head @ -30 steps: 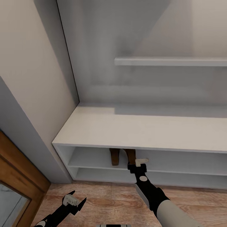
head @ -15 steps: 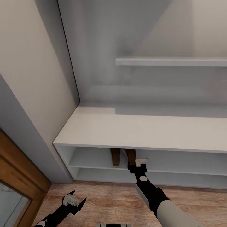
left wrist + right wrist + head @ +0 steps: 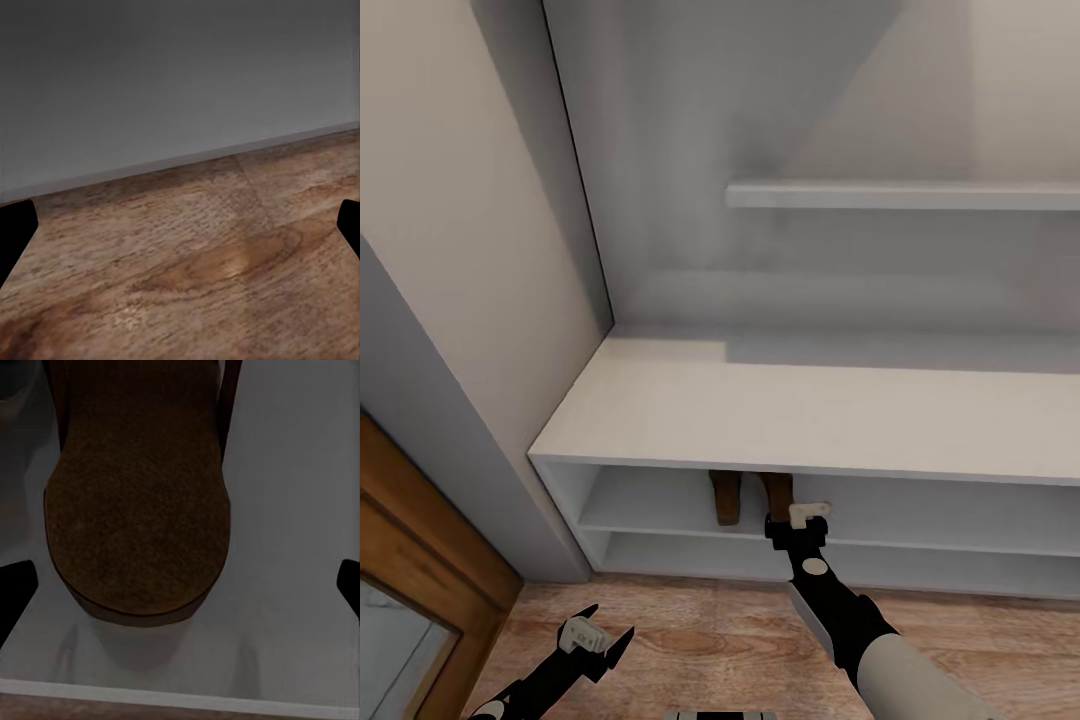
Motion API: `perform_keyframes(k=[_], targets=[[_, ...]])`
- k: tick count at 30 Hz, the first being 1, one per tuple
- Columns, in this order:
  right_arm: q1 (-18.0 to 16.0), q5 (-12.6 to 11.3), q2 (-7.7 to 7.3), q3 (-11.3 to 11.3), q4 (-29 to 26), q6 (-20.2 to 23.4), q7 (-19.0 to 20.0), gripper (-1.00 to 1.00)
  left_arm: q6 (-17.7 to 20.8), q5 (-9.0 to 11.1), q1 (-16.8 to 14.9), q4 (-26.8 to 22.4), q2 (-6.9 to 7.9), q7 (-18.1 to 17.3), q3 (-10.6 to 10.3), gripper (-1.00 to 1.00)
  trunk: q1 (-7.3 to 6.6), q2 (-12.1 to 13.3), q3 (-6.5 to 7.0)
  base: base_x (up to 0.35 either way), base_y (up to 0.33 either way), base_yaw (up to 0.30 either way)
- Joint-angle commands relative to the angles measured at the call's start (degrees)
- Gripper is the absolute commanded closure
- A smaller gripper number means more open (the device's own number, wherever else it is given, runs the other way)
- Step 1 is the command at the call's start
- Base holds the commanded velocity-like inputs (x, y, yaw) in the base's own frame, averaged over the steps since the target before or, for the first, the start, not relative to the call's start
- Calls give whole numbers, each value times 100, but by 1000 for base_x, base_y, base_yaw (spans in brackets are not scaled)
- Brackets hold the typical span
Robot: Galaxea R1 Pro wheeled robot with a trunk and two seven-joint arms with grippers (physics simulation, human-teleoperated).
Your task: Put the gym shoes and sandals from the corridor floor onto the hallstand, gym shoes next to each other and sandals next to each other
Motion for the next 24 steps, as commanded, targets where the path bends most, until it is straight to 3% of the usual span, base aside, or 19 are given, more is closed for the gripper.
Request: perform_keyframes(k=[1, 18, 24], targets=[[0, 0, 0, 0, 0, 0, 0, -100, 0, 0, 0, 0, 0, -1, 1, -100, 0, 0, 0, 0, 0, 0], [-1, 0, 0, 0, 1, 0, 0, -100, -2, 1, 0, 0, -1, -3, 0, -100, 0, 0, 0, -1, 0, 0], [-1, 0, 0, 0, 0, 0, -1, -100, -2, -1, 0, 0, 0, -2, -1, -100, 0, 0, 0, -132, 0, 0]])
